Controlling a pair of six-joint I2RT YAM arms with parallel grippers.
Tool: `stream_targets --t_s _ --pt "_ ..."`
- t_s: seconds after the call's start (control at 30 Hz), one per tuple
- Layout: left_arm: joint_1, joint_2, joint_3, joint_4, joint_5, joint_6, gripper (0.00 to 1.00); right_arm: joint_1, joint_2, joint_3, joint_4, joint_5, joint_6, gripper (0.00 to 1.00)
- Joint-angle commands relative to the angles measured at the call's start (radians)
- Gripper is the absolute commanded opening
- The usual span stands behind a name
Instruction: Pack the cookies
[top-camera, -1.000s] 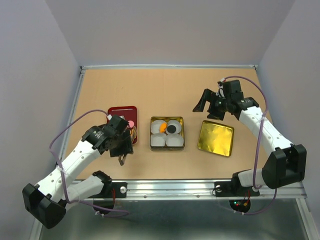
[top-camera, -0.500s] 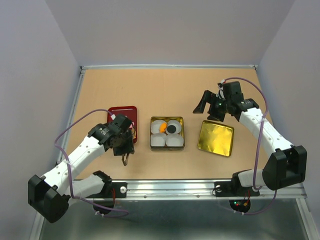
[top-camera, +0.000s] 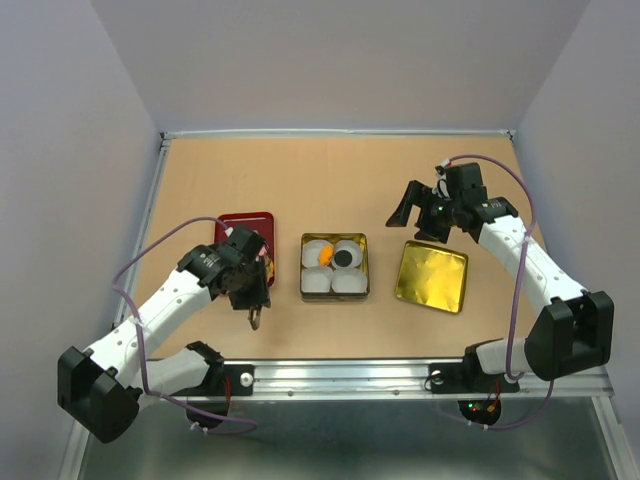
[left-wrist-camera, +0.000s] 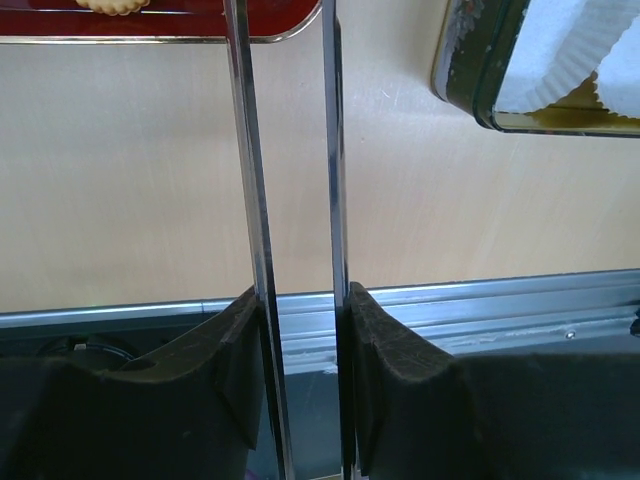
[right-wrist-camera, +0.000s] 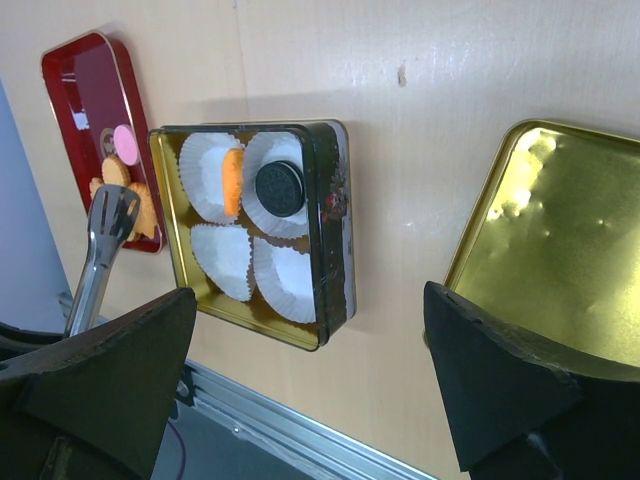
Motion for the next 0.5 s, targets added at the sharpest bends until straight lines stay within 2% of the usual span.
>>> stream_targets --t_s 0.0,0.47 --pt "-0.001 -0.011 0.068 0.006 0.031 0.015 0.43 -0.005 -0.013 -0.005 0.041 -0.005 -0.011 1.00" --pt "0.000 -0.008 0.007 0.026 0.048 0.023 0.43 -0.005 -0.024 -0.025 0.042 0.003 -0.011 1.00"
